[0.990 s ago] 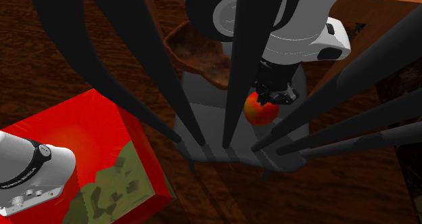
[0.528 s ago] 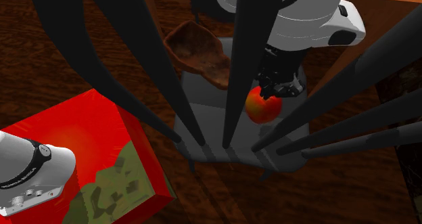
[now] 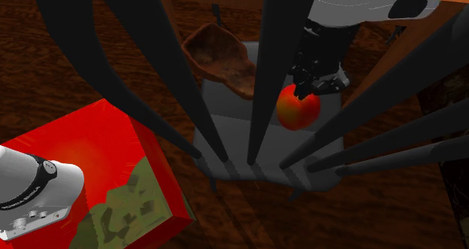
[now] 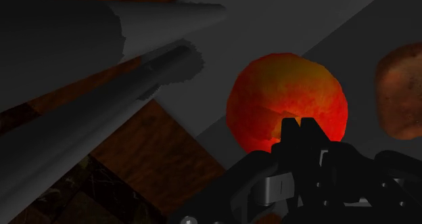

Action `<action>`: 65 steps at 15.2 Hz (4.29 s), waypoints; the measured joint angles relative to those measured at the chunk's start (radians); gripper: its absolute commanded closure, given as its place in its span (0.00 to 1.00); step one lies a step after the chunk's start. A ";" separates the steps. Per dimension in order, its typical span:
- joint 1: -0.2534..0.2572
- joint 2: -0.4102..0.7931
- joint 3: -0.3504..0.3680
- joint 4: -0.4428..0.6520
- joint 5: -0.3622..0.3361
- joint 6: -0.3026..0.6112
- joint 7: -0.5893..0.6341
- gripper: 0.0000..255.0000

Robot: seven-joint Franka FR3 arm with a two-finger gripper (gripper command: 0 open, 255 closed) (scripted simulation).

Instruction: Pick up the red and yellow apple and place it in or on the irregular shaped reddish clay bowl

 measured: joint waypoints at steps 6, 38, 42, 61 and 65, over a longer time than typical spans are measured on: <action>-0.001 -0.013 -0.002 0.063 -0.005 -0.076 0.002 1.00; 0.232 -0.229 0.167 0.134 -0.101 -0.363 0.413 1.00; 0.271 -0.235 0.205 0.153 -0.107 -0.391 0.489 1.00; 0.274 -0.269 0.208 -0.136 -0.112 -0.138 0.508 1.00; 0.274 -0.266 0.208 -0.189 -0.113 -0.082 0.511 1.00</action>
